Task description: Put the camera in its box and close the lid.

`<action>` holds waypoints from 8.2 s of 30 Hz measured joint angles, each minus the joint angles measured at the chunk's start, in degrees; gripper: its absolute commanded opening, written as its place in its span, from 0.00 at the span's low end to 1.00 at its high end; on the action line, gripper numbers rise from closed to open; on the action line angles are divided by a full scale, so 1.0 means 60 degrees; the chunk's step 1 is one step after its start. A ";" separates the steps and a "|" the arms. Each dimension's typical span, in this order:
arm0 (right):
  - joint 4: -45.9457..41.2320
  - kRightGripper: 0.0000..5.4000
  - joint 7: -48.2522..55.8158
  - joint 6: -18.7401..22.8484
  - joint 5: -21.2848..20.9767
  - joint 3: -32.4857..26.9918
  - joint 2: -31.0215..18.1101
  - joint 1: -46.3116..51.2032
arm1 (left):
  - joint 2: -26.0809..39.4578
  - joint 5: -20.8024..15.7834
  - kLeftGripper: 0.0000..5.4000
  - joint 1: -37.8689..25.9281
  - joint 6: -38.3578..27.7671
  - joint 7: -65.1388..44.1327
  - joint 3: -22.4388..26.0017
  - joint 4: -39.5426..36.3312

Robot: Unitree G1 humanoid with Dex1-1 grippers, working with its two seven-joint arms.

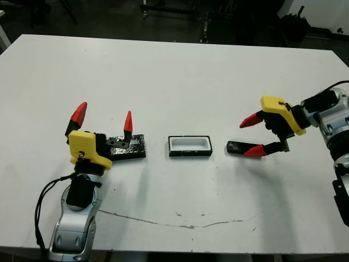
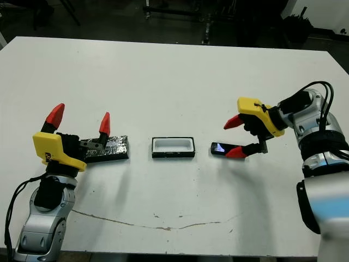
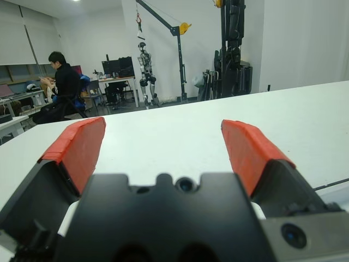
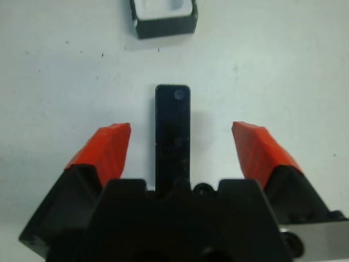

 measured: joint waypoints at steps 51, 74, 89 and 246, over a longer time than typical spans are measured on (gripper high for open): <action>-0.2092 0.31 -0.2150 0.1093 -0.0052 -0.0269 -0.0323 0.1741 | -0.0004 -0.0018 1.00 0.0003 0.0100 0.0004 0.0017 -0.0042; -0.1440 0.31 -0.1345 0.2089 0.1003 -0.0832 0.0739 -0.0370 | -0.0033 0.0031 1.00 0.0006 0.0096 0.0014 0.0009 -0.0039; -0.0857 0.31 -0.1241 0.1838 0.1002 -0.0672 0.2250 -0.0563 | -0.0036 -0.0041 1.00 0.0002 0.0095 0.0002 0.0004 -0.0039; -1.3129 0.34 -1.0950 0.1250 0.3347 -0.4625 0.3854 1.1087 | 0.3780 -0.1728 1.00 -0.1644 0.1098 -0.4387 0.0847 0.0524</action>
